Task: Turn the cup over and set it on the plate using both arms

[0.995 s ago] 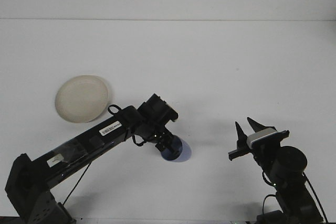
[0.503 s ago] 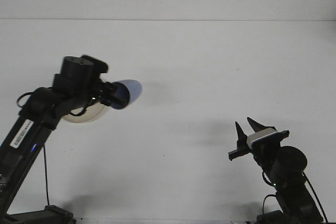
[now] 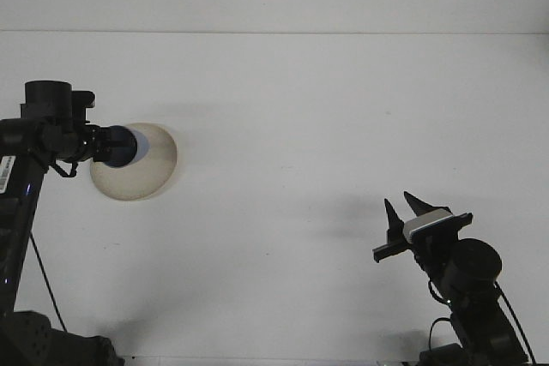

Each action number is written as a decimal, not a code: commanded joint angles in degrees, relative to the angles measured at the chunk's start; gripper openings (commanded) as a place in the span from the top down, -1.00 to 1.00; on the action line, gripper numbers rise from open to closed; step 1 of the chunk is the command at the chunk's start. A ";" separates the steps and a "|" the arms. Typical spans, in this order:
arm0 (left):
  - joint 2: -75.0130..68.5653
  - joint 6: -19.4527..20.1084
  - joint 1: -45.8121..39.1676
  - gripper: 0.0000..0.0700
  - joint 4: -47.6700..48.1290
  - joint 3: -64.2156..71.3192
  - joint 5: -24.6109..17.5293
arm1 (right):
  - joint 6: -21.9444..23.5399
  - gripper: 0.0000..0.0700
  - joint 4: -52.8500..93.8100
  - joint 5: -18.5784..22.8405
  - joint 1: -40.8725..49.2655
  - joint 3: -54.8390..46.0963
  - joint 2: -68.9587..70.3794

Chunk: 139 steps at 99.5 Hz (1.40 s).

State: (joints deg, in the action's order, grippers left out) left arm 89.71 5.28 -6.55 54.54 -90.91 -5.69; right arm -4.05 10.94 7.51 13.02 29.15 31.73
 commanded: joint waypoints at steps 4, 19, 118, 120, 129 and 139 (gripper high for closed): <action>3.96 1.57 -0.92 0.96 0.20 -0.94 0.15 | 0.85 0.24 -0.59 0.17 0.09 0.35 0.24; 8.11 2.08 -2.29 0.96 -0.20 -0.94 0.15 | 0.85 0.24 -0.57 0.17 0.09 0.35 0.24; -0.52 2.54 -3.76 -0.20 -4.07 -6.54 -0.31 | 0.87 0.24 -0.63 -1.62 0.09 0.35 0.20; -1.88 2.47 -3.82 -0.20 -4.09 -6.54 -0.31 | 0.87 0.24 -0.66 -1.90 0.07 0.35 0.20; -7.98 1.51 -3.93 -0.20 -4.07 -6.51 -0.33 | 0.96 0.24 -0.72 -3.56 0.02 0.35 0.17; -13.84 0.17 -3.93 -0.18 -3.52 -6.45 -1.09 | 1.11 0.24 -0.74 -5.46 -0.24 0.35 0.07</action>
State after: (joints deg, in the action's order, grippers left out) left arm 77.36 6.87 -10.26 50.61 -96.38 -6.07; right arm -3.99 10.90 2.79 12.99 29.15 31.73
